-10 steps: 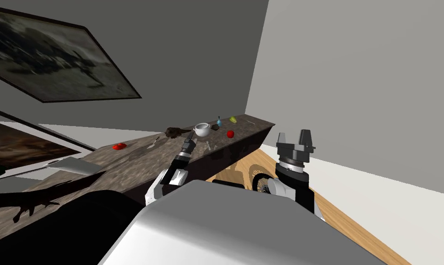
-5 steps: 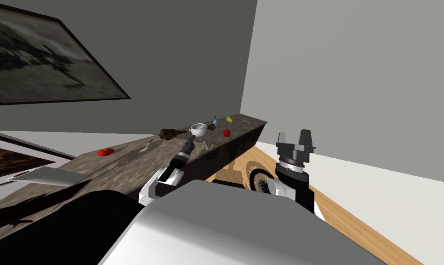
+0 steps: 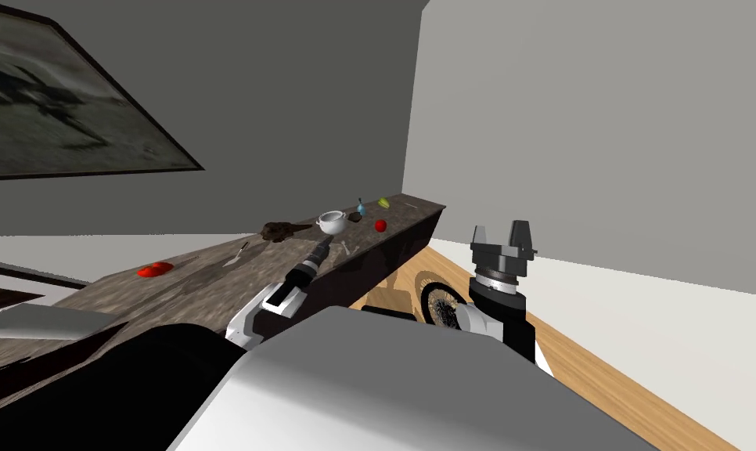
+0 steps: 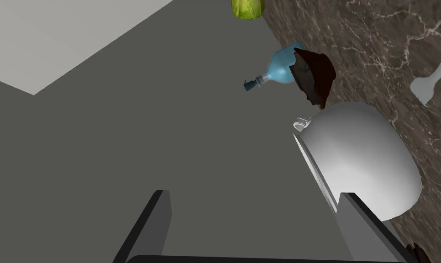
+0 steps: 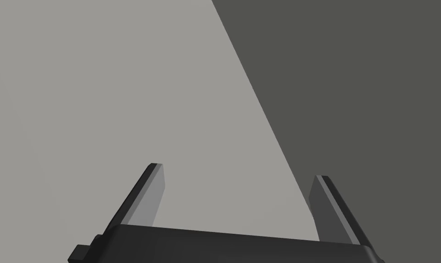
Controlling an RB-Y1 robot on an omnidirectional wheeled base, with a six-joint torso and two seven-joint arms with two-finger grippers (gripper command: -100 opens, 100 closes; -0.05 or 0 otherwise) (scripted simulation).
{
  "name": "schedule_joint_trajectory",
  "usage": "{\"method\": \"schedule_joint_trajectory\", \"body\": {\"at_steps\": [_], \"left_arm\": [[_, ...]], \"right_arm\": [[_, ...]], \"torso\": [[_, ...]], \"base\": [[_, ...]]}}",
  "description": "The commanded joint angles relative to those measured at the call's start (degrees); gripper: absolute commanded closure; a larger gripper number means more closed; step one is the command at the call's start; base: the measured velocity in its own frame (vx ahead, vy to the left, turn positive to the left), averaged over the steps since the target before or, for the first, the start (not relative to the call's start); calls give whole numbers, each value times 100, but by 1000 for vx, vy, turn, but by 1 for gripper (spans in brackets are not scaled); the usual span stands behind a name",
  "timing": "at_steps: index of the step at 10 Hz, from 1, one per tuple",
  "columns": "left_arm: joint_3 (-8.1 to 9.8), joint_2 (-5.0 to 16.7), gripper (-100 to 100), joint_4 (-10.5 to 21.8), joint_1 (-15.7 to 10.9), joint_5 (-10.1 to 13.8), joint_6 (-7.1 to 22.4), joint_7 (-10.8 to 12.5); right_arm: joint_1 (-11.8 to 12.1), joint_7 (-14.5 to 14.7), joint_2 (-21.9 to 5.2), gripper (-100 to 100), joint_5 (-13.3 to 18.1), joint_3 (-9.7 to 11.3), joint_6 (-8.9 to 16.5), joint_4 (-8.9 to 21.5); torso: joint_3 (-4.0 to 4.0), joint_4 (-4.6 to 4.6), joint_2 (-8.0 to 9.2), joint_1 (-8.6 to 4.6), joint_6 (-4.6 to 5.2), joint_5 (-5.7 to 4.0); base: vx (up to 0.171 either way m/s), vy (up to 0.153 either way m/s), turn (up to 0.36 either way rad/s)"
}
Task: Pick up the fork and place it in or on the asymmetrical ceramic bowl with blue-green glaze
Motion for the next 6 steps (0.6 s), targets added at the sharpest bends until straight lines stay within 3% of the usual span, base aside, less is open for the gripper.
{"method": "schedule_joint_trajectory", "body": {"at_steps": [1,6], "left_arm": [[19,172,-100,42,-18,13,143,7],[-24,1147,-100,539,157,50,773,-54]], "right_arm": [[0,0,0,0,0,0,0,0],[0,0,0,0,0,0,0,0]], "torso": [[0,0,0,0,0,0],[-4,-1,-7,-12,-1,-3]], "base": [[-20,-5,-123],[2,-23,-151]]}}
